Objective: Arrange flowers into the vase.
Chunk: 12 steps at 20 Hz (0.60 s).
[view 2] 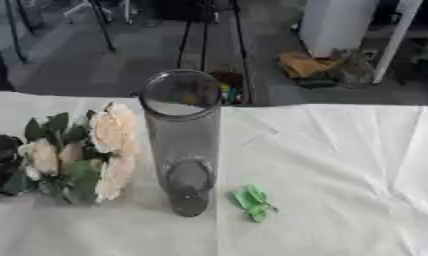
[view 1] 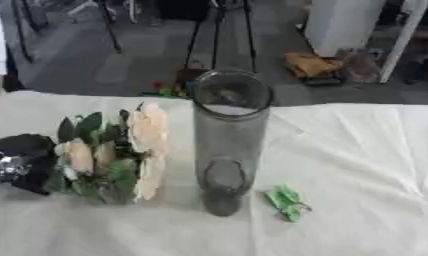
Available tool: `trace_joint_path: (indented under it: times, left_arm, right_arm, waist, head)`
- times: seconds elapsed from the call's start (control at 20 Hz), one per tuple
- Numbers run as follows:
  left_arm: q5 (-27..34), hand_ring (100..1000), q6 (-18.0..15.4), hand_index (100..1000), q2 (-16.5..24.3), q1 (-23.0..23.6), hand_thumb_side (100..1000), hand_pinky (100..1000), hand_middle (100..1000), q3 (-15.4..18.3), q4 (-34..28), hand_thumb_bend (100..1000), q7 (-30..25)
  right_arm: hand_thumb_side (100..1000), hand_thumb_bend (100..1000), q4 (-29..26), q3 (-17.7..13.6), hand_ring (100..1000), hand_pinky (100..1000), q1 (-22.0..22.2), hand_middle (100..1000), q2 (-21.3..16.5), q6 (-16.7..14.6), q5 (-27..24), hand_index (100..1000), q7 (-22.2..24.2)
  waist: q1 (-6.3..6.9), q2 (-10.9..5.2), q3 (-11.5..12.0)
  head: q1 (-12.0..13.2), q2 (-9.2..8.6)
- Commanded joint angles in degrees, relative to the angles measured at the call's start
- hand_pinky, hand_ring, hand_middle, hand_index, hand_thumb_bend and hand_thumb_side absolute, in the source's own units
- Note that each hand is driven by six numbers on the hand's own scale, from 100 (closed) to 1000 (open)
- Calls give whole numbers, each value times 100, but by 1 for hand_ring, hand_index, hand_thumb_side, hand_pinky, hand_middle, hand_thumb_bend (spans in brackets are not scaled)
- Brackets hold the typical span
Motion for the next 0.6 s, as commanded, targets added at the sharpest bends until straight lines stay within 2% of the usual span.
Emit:
trace_joint_path:
  times: [0.05,0.1,0.25,0.35,0.45,0.6]
  left_arm:
    - [-19,388,-1,510,16,60,342,338,398,-149,210,226,-126]
    - [-9,373,2,500,13,54,338,326,385,-153,217,223,-155]
    - [58,258,-1,402,9,45,308,228,270,-154,221,177,-272]
    - [225,181,-18,323,12,48,327,160,183,-128,208,114,-386]
    - [457,104,-37,253,38,52,342,124,109,-101,177,100,-527]
    - [697,100,-24,176,86,53,359,100,100,-65,99,100,-672]
  right_arm:
    - [828,100,-92,-36,704,764,-12,486,-68,19,5,873,-6]
    - [828,100,-92,-34,704,764,-11,486,-68,23,8,873,-3]
    - [828,100,-92,-28,704,765,-13,485,-70,32,8,874,3]
    - [828,100,-92,-27,705,766,-11,485,-69,41,11,874,9]
    - [830,100,-92,-29,705,768,-8,484,-69,54,18,875,10]
    - [831,100,-92,-32,706,770,-9,484,-71,81,31,876,0]
  waist:
    - [-15,-53,-11]
    - [-14,-51,-12]
    - [-10,-50,-13]
    - [-6,-52,-13]
    - [1,-55,-11]
    - [16,-63,-9]
  head:
    - [-14,-64]
    - [-16,-62]
    - [-27,-56]
    - [-39,-53]
    - [-50,-46]
    - [-51,-36]
